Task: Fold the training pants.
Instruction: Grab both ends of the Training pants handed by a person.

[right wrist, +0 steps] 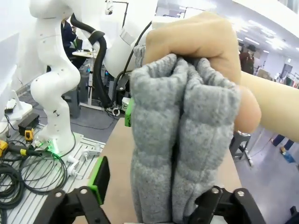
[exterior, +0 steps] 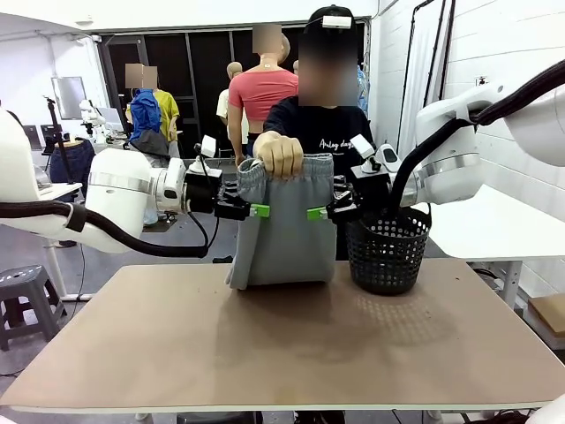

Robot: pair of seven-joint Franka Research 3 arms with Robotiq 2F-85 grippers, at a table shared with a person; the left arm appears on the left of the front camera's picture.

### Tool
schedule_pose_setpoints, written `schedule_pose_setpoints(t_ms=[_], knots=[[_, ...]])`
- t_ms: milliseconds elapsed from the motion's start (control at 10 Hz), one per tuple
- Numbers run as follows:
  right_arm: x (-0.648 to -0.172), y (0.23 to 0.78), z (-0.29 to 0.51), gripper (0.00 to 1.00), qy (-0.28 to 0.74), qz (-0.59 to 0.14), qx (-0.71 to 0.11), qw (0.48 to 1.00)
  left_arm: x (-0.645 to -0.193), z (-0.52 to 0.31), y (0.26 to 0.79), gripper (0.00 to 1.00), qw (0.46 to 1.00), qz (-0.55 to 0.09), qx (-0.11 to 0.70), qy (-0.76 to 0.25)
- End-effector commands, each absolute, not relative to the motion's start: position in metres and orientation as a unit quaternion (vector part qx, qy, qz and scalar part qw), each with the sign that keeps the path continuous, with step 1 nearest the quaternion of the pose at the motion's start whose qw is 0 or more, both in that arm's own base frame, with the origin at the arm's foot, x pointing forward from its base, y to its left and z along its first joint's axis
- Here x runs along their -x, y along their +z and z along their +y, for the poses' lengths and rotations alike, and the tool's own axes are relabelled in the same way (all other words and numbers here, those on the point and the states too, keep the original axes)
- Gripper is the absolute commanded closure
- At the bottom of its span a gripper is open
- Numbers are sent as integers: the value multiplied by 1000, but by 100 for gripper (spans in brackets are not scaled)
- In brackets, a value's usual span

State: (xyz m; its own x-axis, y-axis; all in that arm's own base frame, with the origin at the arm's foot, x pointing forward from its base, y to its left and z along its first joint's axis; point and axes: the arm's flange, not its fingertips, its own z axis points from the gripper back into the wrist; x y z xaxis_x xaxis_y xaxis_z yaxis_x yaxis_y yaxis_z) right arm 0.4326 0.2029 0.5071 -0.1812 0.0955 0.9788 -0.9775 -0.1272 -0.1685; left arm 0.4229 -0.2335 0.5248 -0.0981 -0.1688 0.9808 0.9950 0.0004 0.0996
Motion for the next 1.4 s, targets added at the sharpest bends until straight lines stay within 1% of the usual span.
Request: schedule_pose_setpoints(t_ms=[0, 200, 500, 700, 900, 1000, 1100, 1300], knots=[[-443, 512, 207, 59, 575, -480, -484, 452, -431, -229, 524, 62, 502, -494, 452, -548], [-445, 516, 207, 99, 569, -472, -495, 455, -432, -225, 519, 100, 512, -492, 452, -540], [-449, 516, 208, 100, 564, -459, -507, 463, -436, -222, 520, 100, 519, -492, 451, -534], [-451, 514, 210, 100, 566, -442, -510, 473, -436, -221, 526, 100, 509, -492, 459, -536], [-454, 507, 209, 100, 568, -436, -498, 489, -439, -216, 532, 100, 512, -498, 449, -537], [-458, 505, 213, 100, 580, -432, -480, 496, -447, -213, 531, 100, 514, -454, 461, -563], [-447, 505, 205, 100, 564, -450, -501, 478, -435, -219, 522, 100, 518, -488, 442, -545], [-447, 505, 205, 100, 564, -450, -501, 478, -435, -219, 522, 100, 518, -488, 442, -545]])
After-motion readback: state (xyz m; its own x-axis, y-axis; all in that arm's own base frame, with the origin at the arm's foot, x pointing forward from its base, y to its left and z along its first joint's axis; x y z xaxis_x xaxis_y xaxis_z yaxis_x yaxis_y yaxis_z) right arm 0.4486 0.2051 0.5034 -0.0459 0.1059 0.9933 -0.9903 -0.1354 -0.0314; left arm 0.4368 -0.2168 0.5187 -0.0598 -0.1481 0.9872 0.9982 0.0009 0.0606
